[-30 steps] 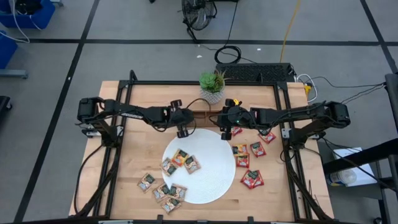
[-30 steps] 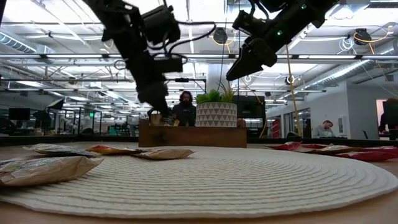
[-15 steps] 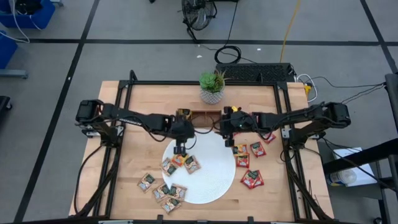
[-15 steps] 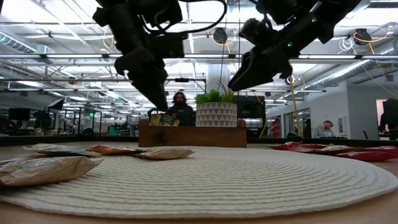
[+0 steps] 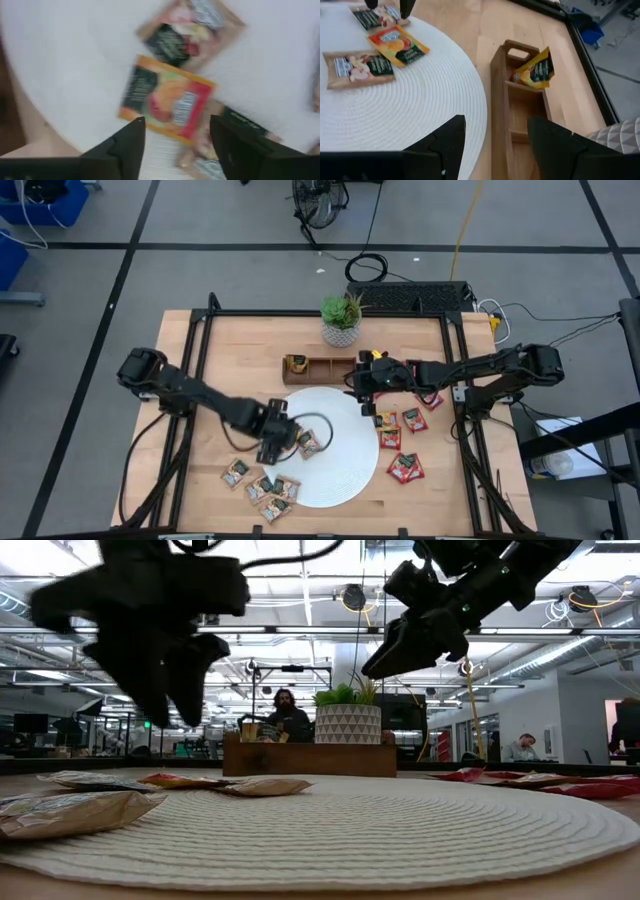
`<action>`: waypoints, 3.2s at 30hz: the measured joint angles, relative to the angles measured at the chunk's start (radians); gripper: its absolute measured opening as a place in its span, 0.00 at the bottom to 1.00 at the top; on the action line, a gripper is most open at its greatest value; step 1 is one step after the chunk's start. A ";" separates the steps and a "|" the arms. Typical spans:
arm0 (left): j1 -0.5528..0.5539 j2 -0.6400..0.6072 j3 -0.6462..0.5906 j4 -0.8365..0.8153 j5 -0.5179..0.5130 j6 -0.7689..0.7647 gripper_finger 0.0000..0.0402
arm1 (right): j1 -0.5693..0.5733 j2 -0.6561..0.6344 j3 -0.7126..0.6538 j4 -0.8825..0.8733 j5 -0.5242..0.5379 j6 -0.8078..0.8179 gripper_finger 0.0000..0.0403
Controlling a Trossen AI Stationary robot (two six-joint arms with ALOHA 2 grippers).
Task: Pick & Place Tea
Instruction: Put the mango tea bag into the wooden organizer
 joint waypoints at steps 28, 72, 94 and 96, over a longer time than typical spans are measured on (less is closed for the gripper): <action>-0.075 0.178 0.001 0.095 -0.169 0.043 0.59 | 0.001 0.000 0.000 0.021 -0.002 0.070 0.49; -0.095 0.162 0.211 -0.202 -0.665 0.284 0.03 | 0.039 0.000 0.000 0.023 -0.003 0.071 0.49; 0.288 0.161 -0.064 0.296 -0.749 0.532 0.02 | 0.039 0.000 -0.001 0.012 -0.002 0.061 0.49; 0.315 0.160 -0.064 0.318 -0.714 0.533 0.02 | 0.039 0.000 -0.001 0.007 -0.002 0.061 0.49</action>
